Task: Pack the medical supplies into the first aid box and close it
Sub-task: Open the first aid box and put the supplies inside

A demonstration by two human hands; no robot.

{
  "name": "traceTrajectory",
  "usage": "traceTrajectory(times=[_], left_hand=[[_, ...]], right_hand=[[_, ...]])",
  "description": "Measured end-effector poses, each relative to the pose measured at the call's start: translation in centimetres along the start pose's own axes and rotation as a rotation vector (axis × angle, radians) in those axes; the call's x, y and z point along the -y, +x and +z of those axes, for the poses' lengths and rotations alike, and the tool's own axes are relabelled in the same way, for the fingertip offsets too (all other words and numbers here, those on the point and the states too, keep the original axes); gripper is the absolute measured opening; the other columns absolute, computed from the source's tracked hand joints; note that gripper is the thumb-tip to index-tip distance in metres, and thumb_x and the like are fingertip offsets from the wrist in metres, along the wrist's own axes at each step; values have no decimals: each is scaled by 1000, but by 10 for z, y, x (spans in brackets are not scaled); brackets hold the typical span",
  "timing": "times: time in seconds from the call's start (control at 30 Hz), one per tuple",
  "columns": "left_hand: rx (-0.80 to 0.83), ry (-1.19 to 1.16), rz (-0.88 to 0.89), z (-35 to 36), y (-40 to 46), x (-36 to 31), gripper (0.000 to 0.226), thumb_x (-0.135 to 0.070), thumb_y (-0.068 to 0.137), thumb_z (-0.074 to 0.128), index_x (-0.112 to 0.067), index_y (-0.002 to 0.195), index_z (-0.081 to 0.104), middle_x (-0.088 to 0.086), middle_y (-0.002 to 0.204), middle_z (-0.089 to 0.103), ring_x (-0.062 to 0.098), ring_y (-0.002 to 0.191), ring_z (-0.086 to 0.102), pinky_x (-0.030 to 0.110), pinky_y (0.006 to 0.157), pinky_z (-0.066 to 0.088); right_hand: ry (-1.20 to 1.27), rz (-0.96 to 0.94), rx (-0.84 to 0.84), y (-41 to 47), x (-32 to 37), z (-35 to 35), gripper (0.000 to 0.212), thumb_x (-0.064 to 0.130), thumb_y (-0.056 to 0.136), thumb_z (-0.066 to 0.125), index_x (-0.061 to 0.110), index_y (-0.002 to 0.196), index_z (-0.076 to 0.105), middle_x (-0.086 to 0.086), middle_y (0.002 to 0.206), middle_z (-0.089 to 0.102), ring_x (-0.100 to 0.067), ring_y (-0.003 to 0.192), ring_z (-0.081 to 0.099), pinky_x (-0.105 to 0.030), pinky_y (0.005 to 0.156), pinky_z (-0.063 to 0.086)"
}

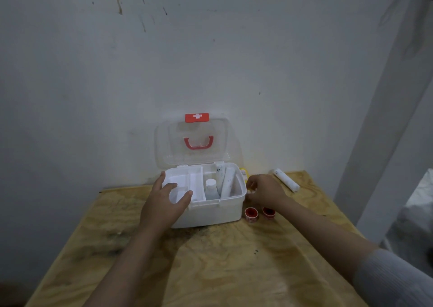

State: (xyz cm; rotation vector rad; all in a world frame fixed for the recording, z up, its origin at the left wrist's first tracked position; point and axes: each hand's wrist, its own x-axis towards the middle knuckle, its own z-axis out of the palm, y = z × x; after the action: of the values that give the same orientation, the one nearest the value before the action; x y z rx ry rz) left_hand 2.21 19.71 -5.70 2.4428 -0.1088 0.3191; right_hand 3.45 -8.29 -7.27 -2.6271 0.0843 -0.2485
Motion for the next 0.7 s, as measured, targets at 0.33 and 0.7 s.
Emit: traceTrajectory(times=[0.33,0.7], left_hand=[[2,3,-12,0,0,-2,64,-58,82,58,-18,132,55,-7,158,18,21,139,32,42,103,39],[1,-17,-4,-2,-1,-2,63,-57,82,59,-19,131,55,-9,159,16,21,139,31,40,103,39]], right_hand=[[-71,2,-29,-3,-2,5,28,29,81,53,34,106,66,4,79,71,-15,76,61,-41,85,49],[148,11,-78,-6,5,-7,17,31,78,62,25,91,71,3,81,73,-13,71,67,-37,69,58]])
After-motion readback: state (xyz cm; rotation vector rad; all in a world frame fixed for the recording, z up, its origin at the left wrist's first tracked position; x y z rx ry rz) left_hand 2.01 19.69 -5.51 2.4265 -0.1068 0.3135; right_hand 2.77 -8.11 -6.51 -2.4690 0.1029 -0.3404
